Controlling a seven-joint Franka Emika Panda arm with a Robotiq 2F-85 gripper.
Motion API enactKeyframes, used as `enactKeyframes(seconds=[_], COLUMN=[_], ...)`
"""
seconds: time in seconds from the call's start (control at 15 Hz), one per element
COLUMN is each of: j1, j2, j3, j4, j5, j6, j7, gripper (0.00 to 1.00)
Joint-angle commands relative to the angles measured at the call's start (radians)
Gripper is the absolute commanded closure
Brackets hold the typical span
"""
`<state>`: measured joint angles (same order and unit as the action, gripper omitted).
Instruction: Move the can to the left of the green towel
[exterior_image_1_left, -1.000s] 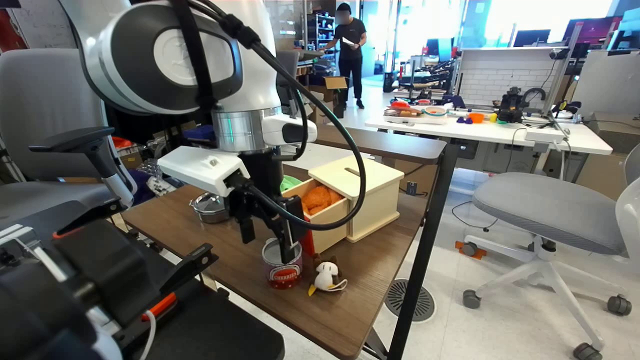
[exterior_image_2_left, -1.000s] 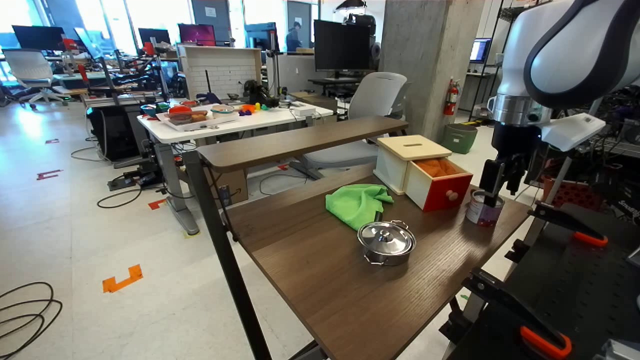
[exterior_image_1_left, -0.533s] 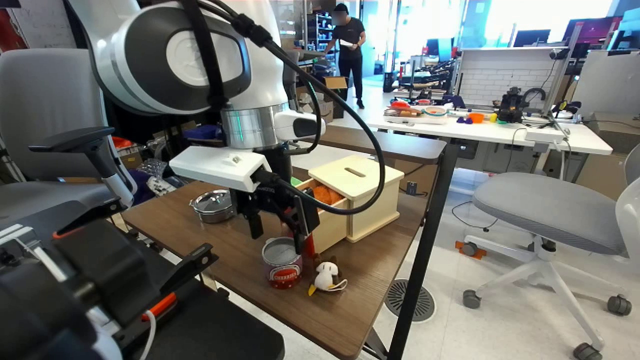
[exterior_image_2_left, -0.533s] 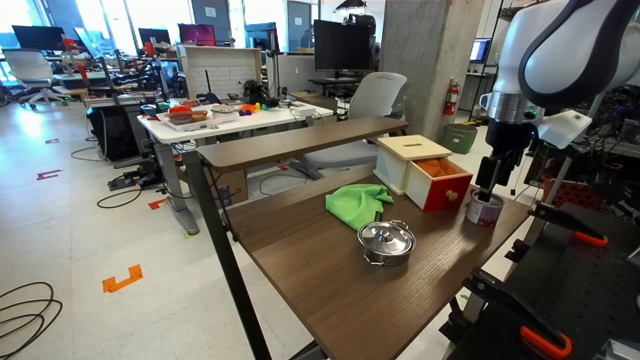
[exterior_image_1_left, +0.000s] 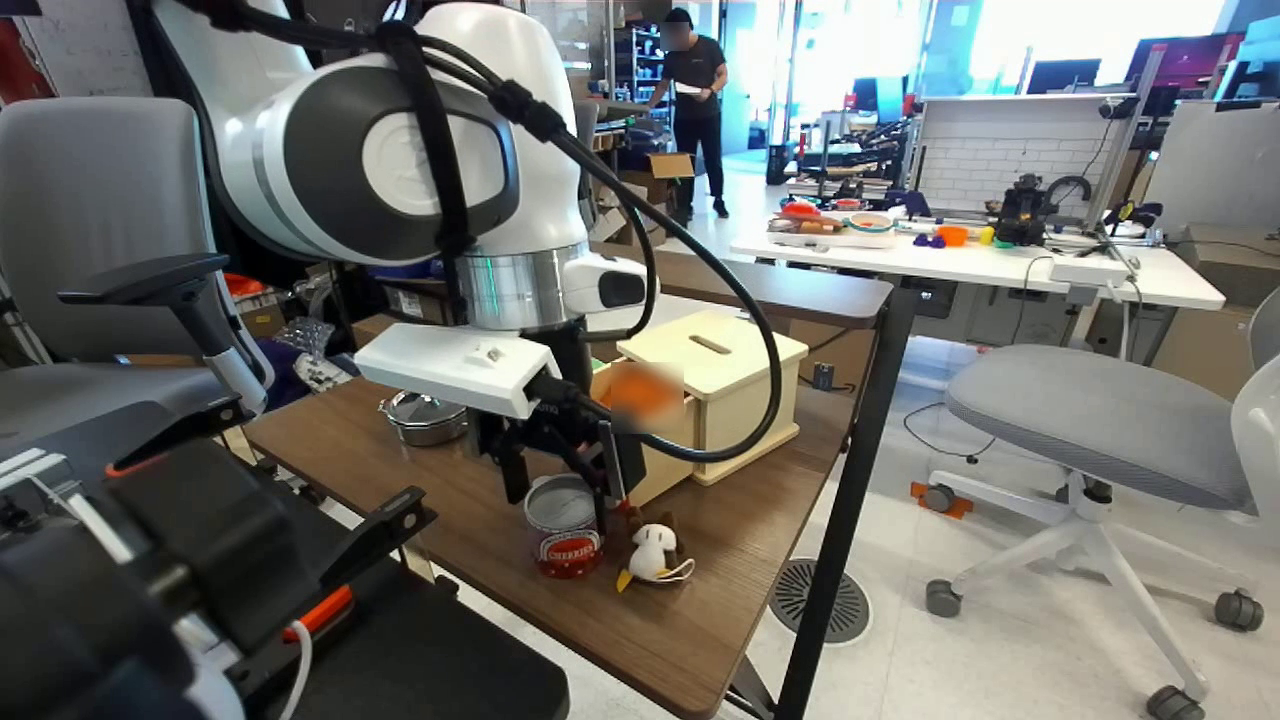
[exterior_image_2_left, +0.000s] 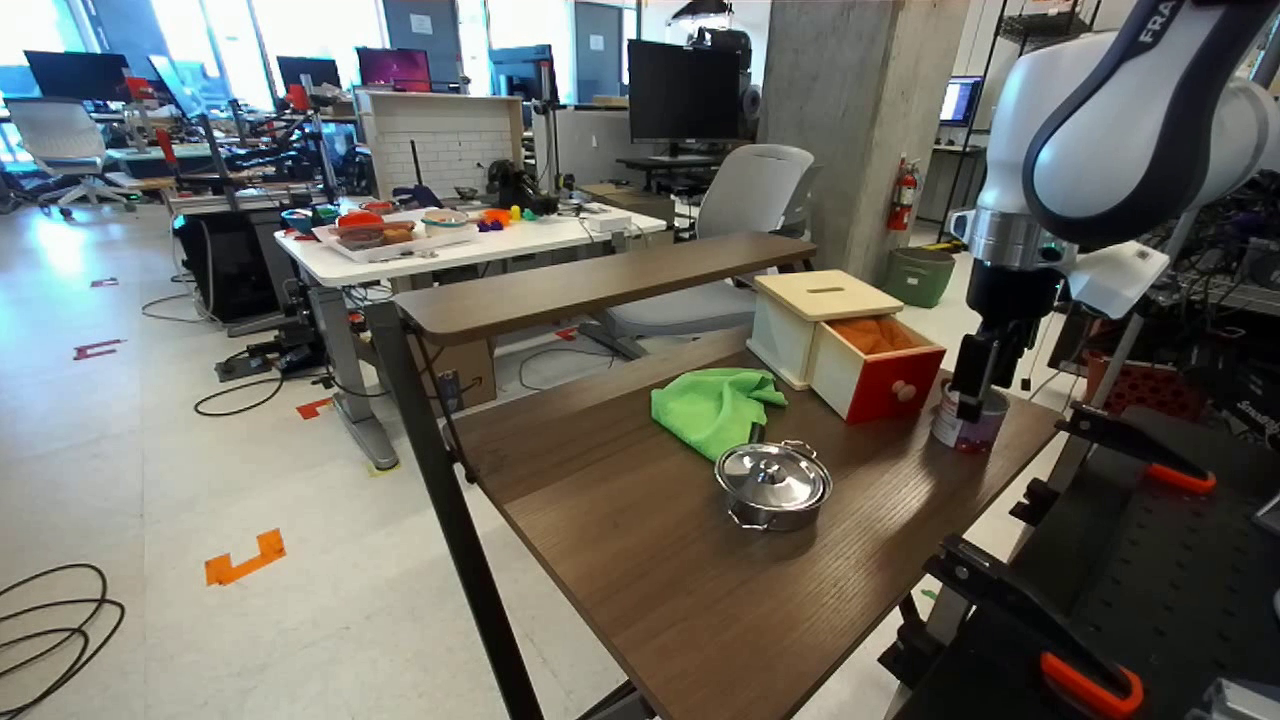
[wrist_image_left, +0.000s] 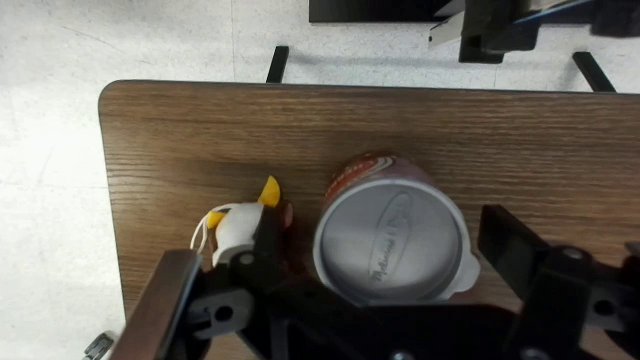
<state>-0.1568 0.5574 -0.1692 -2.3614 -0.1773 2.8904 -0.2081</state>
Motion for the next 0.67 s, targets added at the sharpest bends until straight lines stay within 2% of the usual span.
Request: enactKeyframes(seconds=[0.0,0.13,0.2,0.27,0.47,0.6], j1=[-0.001,0.002,0.001,0.004,0.001,-0.005], j2=[0.038,0.054,0.059,0.063,0.07,0.061], j3=[0.001,-0.003,-0.002,-0.004,-0.002,0.004], j4=[0.024,0.037,0.04,0.044,0.056,0.051], j5=[-0.019,-0.02,-0.019,-0.022,-0.021,-0.021], j6=[0.024,0.024,0.024,0.027,0.021,0.025], j7=[-0.009,-0.006,-0.008,-0.008,-0.011,-0.02], gripper=[0.0,0.0,0.25,0.27,0.51,0.52])
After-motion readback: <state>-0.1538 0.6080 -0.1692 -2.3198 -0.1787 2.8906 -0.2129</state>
